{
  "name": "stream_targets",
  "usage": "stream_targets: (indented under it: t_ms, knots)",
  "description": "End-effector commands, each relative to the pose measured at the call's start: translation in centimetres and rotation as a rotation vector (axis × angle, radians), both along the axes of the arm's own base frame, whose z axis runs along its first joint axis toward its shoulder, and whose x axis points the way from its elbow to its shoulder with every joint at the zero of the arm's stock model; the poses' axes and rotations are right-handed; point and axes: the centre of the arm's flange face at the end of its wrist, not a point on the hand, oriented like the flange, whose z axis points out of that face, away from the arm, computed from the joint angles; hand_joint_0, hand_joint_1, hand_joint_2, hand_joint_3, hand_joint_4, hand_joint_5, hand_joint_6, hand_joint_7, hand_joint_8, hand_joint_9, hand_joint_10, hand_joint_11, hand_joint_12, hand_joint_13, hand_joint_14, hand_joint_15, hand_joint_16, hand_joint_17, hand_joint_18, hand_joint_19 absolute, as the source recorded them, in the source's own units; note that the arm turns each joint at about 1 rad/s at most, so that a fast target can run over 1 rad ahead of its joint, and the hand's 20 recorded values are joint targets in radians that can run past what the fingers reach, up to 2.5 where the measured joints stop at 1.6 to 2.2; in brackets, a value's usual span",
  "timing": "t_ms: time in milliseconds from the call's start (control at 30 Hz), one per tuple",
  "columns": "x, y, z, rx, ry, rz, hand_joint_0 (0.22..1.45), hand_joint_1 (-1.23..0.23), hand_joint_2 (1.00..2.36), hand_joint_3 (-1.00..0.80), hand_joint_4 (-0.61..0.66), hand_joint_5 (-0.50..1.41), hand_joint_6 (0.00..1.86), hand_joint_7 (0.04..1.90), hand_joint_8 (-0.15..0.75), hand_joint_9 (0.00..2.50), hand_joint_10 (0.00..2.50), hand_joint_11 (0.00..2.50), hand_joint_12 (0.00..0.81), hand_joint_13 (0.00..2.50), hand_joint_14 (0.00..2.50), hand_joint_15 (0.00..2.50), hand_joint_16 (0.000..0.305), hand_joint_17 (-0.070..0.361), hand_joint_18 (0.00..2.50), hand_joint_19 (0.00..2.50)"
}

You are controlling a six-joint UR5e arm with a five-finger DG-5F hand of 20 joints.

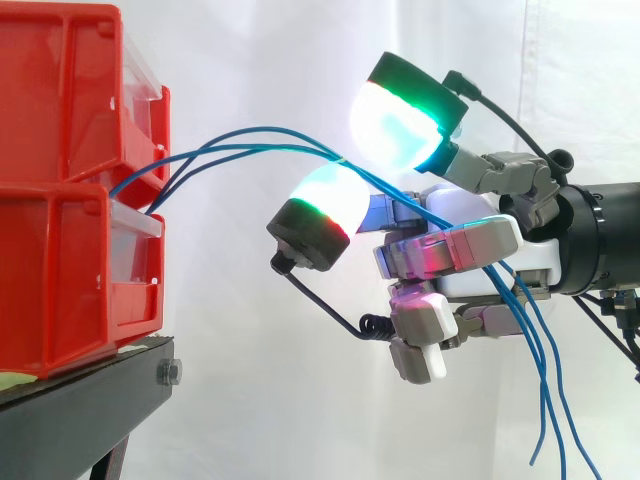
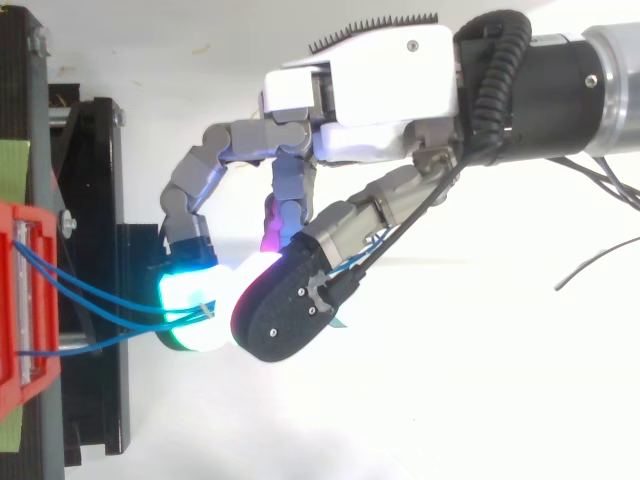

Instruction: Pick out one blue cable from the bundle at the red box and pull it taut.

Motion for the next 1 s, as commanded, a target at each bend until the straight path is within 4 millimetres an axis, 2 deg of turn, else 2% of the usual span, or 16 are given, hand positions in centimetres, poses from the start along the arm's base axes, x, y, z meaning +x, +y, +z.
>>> stream_targets:
  t_ms: [0, 167, 400, 633, 800, 967]
  knots:
    - [0.0, -0.08, 0.02, 0.0, -0.001, -0.001, 0.57, -0.6, 1.01, -0.4, -0.04, -0.05, 0.88, 0.83, 0.254, 1.54, 0.03, 0.79, 0.343, 1.19, 0.02, 0.48, 0.039, 0.089, 0.98, 0.6]
    - [0.0, -0.2, 0.04, 0.0, -0.003, -0.003, 0.58, -0.69, 1.02, -0.26, -0.05, -0.05, 0.89, 0.84, 0.258, 1.55, 0.03, 0.78, 0.348, 1.2, 0.02, 0.48, 0.04, 0.089, 0.99, 0.6]
    - [0.0, -0.2, 0.04, 0.0, -0.003, -0.003, 0.57, -0.76, 1.02, -0.19, -0.06, -0.05, 0.9, 0.86, 0.26, 1.53, 0.03, 0.79, 0.346, 1.19, 0.02, 0.49, 0.04, 0.089, 0.99, 0.6]
    - [-0.03, -0.2, 0.01, 0.0, 0.0, -0.003, 0.6, -0.82, 1.02, -0.19, -0.01, -0.05, 0.91, 0.87, 0.263, 1.51, 0.03, 0.8, 0.343, 1.18, 0.02, 0.49, 0.039, 0.088, 0.98, 0.59]
    - [-0.05, -0.2, -0.01, 0.0, 0.002, -0.003, 0.66, -0.95, 1.02, -0.23, 0.05, -0.05, 0.91, 0.89, 0.269, 1.52, 0.03, 0.8, 0.339, 1.18, 0.02, 0.48, 0.038, 0.085, 0.99, 0.57]
    - [-0.04, -0.12, -0.12, 0.0, 0.003, 0.005, 0.72, -0.96, 1.02, -0.27, 0.0, -0.06, 0.92, 0.93, 0.276, 1.5, 0.03, 0.79, 0.335, 1.18, 0.02, 0.48, 0.037, 0.083, 0.98, 0.56]
